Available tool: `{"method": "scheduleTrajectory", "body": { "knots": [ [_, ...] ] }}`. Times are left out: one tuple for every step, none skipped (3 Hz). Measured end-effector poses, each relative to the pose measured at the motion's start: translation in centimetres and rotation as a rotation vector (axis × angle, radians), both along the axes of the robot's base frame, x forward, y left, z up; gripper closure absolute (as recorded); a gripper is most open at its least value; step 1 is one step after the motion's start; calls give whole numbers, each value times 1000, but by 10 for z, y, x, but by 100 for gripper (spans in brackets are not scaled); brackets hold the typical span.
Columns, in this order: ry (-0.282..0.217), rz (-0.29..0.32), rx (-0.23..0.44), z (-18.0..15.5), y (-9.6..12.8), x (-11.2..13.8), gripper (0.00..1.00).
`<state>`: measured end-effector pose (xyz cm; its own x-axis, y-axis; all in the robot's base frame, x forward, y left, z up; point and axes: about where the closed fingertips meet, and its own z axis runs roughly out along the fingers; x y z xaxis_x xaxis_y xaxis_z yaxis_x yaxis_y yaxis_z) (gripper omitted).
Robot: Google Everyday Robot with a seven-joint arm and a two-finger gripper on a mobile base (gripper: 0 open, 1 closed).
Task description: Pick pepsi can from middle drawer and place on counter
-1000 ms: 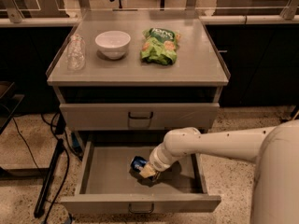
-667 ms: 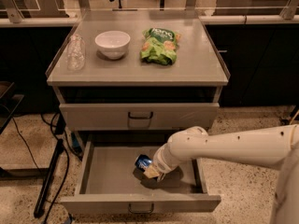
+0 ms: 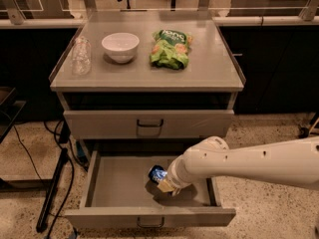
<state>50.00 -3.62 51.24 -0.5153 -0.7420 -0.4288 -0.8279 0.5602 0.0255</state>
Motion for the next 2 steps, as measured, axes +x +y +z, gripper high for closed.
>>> {"method": "scheduleTrajectory", "body": {
  "knots": [
    [-23,-59,-9,16,-18,1,100],
    [-74,-147,-25,43,-48,-3,100]
  ]
}}
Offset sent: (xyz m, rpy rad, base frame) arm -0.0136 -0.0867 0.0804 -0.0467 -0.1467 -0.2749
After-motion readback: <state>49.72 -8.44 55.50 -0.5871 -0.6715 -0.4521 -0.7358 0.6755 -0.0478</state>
